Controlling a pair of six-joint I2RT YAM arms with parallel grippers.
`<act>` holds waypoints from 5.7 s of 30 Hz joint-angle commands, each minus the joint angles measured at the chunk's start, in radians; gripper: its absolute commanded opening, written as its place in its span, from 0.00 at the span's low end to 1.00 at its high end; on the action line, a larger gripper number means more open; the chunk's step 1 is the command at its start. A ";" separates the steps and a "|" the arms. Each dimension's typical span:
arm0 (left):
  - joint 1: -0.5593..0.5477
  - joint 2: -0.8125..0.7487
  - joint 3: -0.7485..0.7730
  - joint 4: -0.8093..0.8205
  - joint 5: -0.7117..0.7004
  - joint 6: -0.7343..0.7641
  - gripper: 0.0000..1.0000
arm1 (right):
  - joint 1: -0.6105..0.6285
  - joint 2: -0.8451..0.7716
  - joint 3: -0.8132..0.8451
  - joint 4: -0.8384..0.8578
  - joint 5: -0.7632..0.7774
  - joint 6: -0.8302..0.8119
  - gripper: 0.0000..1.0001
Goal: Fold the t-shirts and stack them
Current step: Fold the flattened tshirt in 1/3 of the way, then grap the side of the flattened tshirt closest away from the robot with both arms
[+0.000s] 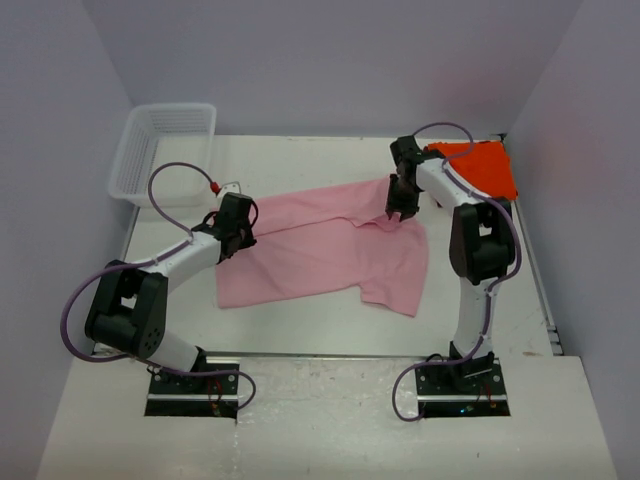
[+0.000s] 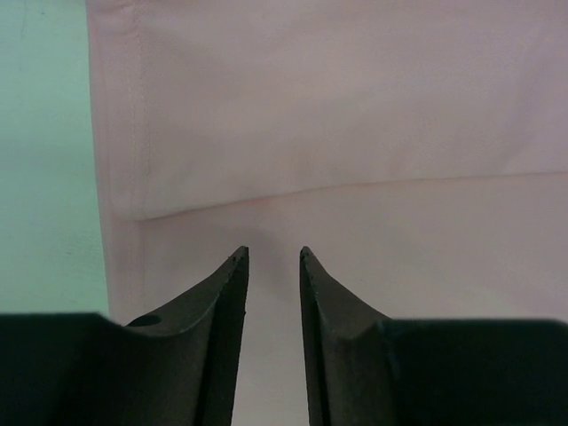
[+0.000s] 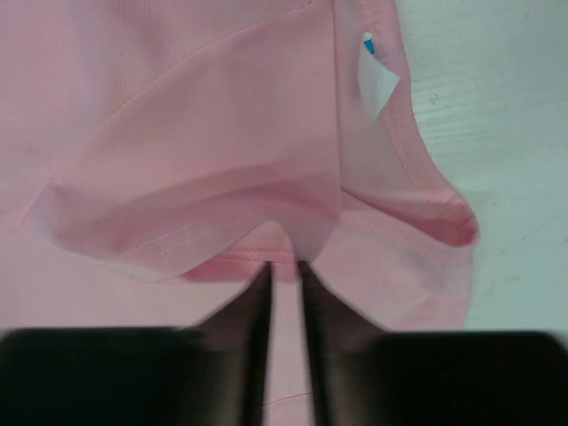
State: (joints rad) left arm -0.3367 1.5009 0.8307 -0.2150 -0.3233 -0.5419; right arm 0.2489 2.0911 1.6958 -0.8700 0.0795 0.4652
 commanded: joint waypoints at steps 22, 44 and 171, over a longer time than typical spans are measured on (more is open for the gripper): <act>-0.170 -0.125 -0.031 -0.132 -0.118 -0.124 0.32 | 0.125 -0.802 -0.651 0.077 0.128 0.160 0.98; -0.246 -0.240 -0.070 -0.162 -0.103 -0.121 0.32 | 0.155 -1.143 -1.159 0.137 0.043 0.573 0.58; -0.105 -0.324 -0.185 -0.638 -0.080 -0.512 0.00 | 0.155 -1.083 -0.898 -0.021 0.207 0.441 0.00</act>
State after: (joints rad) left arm -0.4545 1.2011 0.6052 -0.7937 -0.3889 -1.0367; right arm 0.4072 1.0286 0.7475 -0.8295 0.2138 0.8978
